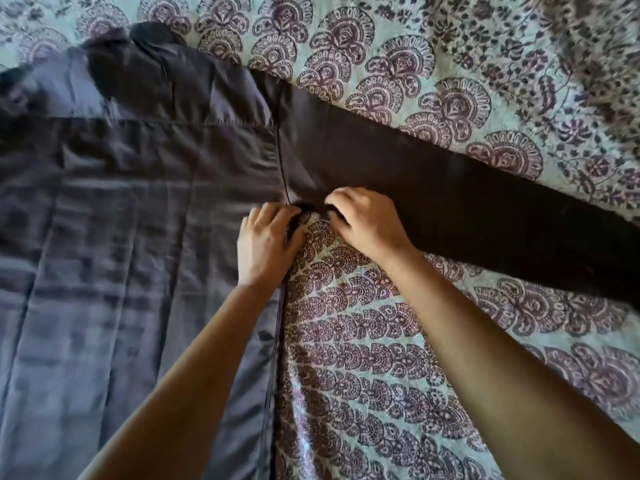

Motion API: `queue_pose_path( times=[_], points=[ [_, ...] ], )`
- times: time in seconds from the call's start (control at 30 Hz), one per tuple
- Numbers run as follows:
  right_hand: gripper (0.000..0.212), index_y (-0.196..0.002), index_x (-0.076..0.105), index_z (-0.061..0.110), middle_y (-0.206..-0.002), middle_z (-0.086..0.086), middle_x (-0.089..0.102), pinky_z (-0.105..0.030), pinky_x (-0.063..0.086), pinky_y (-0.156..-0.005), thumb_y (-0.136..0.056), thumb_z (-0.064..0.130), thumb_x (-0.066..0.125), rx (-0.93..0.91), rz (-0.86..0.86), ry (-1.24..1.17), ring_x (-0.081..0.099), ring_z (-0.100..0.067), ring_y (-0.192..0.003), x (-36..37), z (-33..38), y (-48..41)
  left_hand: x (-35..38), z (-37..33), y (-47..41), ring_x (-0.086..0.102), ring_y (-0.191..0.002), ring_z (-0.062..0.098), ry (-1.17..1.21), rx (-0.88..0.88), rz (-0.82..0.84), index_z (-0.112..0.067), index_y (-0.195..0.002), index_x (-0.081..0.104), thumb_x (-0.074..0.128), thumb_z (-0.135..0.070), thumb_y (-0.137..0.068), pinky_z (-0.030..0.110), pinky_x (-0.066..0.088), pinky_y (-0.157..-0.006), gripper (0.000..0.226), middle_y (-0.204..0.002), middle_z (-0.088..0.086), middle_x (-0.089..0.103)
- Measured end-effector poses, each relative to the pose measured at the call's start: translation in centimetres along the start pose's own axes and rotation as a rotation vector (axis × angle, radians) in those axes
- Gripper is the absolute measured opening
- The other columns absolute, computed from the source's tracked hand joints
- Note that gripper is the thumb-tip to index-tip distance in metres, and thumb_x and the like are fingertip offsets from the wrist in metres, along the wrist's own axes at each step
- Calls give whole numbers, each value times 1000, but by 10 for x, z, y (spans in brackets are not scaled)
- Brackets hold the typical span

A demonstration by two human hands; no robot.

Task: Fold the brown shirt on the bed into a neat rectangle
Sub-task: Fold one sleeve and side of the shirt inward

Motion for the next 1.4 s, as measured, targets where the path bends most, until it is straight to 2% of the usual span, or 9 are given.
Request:
queue_pose_path(
  times=[0.1, 0.3, 0.43, 0.57, 0.67, 0.87, 1.0, 1.1, 1.4],
  points=[
    [18, -86, 67, 13, -82, -2, 70, -29, 51, -48, -83, 21, 51, 6, 13, 22, 66, -25, -69, -10, -5, 1, 0, -5, -4, 59, -82, 29, -64, 6, -19, -13, -96, 66, 67, -32, -79, 34, 48, -67, 26, -90, 7, 63],
    [14, -86, 71, 10, -96, -7, 72, -32, 56, -57, -79, 17, 62, 40, 5, 30, 69, -24, -83, -12, -9, 16, 0, -15, -20, 62, -57, 24, -301, 73, 116, -14, -70, 62, 65, -24, -69, 26, 42, -38, 11, -63, 4, 61],
    [13, -85, 72, 9, -97, -9, 72, -31, 54, -61, -78, 17, 64, 106, -39, 39, 69, -25, -84, -10, -4, 20, -1, -12, -29, 60, -49, 25, -311, 168, 134, -13, -62, 58, 64, -19, -63, 25, 41, -35, 8, -57, 4, 58],
    [10, -80, 70, 7, -103, -14, 69, -36, 52, -76, -77, 16, 68, 128, -9, 173, 66, -31, -90, -8, -8, 23, -4, 4, -19, 61, -73, 28, -17, 191, 34, -10, -81, 65, 51, -24, -77, 35, 51, -57, 20, -85, 8, 63],
    [27, -83, 68, 8, -115, -12, 64, -38, 45, -87, -85, 33, 57, 96, 56, 176, 61, -28, -100, -8, -7, 27, -2, 7, -15, 61, -88, 27, 8, 205, 16, -13, -86, 69, 48, -26, -80, 36, 44, -78, 25, -105, 5, 65],
    [30, -102, 67, 9, -122, -10, 61, -40, 38, -95, -91, 21, 42, 177, -154, 72, 56, -27, -113, -7, -1, 6, -18, 14, -52, 60, -94, 23, 360, -174, -252, -15, -91, 71, 35, -23, -77, 36, 42, -84, 39, -103, 1, 69],
    [55, -141, 37, 6, -148, -13, 35, -38, 15, -113, -93, 31, 27, 299, 20, 44, 28, -25, -139, 16, 11, -38, 0, 20, -105, 30, -138, 20, 44, -149, -37, -23, -136, 45, 35, -28, -93, 38, 19, -111, 45, -148, 4, 38],
    [62, -148, 16, 8, -156, -12, 12, -38, 3, -116, -96, 40, 28, 355, 134, 139, 9, -22, -144, 38, 3, -45, 24, 25, -131, 5, -145, 18, -110, -100, 150, -33, -147, 21, 32, -41, -97, 42, 1, -116, 52, -158, 1, 10],
    [76, -147, 21, 23, -156, -8, 15, -48, 6, -114, -86, 67, 24, 497, 122, 307, 13, -29, -143, 3, -64, 6, 32, 27, -134, 9, -145, 19, -207, -63, 124, -36, -147, 20, 29, -47, -96, 44, 3, -116, 53, -158, 0, 12]
  ],
)
Point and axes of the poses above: each hand's wrist, its own y-axis away from the middle knuckle, its own x-axis out of the palm, z = x × y, the point moved 3 cm from there along -y, towards the middle knuckle
